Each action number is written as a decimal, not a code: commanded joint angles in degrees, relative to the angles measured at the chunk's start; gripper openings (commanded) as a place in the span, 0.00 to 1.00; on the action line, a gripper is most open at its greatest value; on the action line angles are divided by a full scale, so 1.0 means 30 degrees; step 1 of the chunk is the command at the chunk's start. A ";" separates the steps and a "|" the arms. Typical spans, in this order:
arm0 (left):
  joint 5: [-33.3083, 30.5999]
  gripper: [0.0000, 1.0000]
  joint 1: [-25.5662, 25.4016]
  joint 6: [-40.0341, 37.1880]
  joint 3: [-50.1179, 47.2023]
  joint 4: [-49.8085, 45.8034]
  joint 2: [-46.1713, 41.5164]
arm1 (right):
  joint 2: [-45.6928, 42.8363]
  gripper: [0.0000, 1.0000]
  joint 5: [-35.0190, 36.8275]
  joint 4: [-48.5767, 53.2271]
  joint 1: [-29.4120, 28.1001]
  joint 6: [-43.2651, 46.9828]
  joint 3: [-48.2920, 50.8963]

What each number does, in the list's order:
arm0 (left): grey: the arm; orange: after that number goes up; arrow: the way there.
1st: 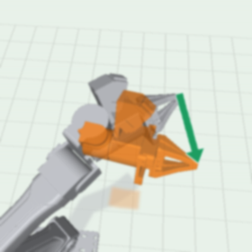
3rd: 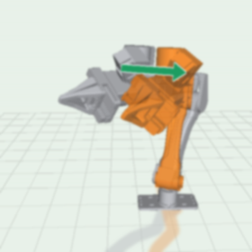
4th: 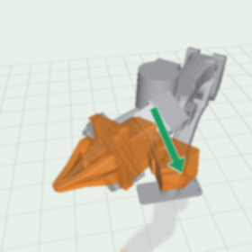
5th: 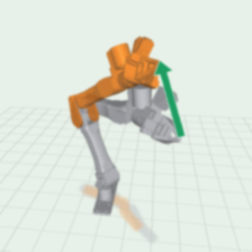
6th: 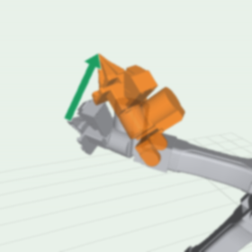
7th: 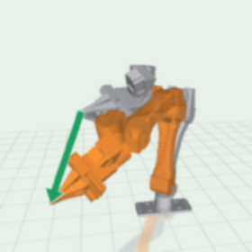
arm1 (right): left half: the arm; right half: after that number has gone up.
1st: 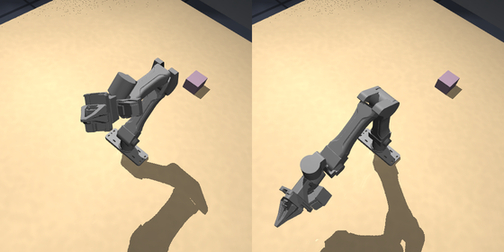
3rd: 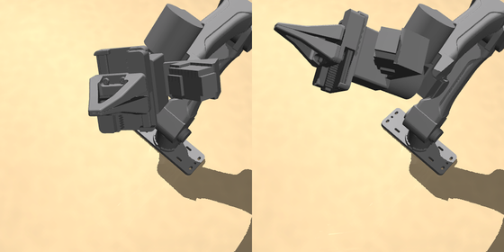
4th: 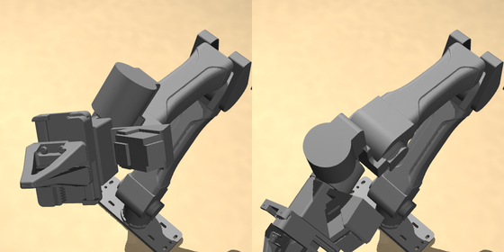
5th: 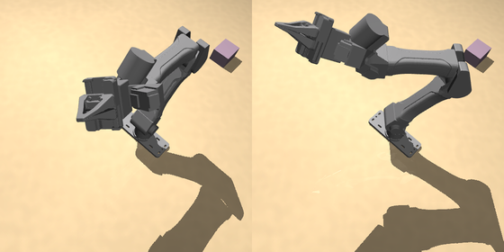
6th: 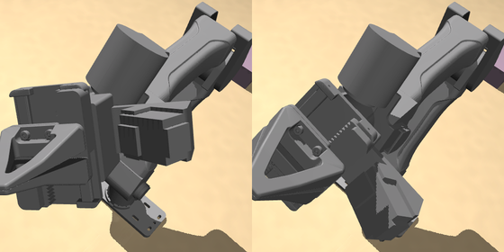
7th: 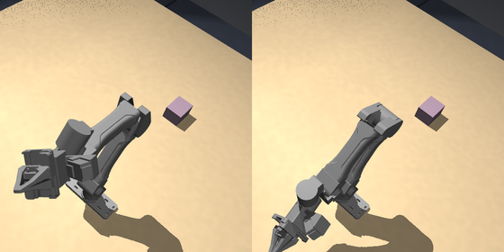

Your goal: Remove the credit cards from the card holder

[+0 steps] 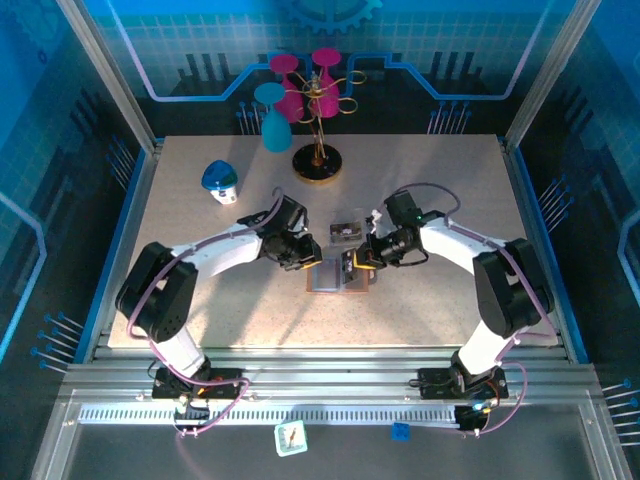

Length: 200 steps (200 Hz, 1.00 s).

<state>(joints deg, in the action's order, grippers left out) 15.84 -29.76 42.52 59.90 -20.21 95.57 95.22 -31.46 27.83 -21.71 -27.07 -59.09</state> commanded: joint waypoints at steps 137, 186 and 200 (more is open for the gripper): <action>-0.0505 0.28 0.2931 0.1119 -0.3641 0.2868 -0.3571 | 0.2320 0.00 0.6966 0.8811 -0.1243 2.4207 -1.0890; -0.0387 0.28 0.3151 0.1188 -0.3435 0.2766 -0.3476 | 0.5658 0.00 0.8947 1.1663 -0.1417 2.7424 -1.5104; -0.0245 0.28 0.3210 0.1294 -0.3332 0.2914 -0.3312 | 0.6209 0.00 0.8926 1.1923 -0.1499 2.7954 -1.5657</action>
<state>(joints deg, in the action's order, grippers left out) 14.20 -20.80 45.12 49.65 -11.68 86.39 111.35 -6.96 57.87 -25.19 50.09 -102.32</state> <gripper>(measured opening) 0.279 0.045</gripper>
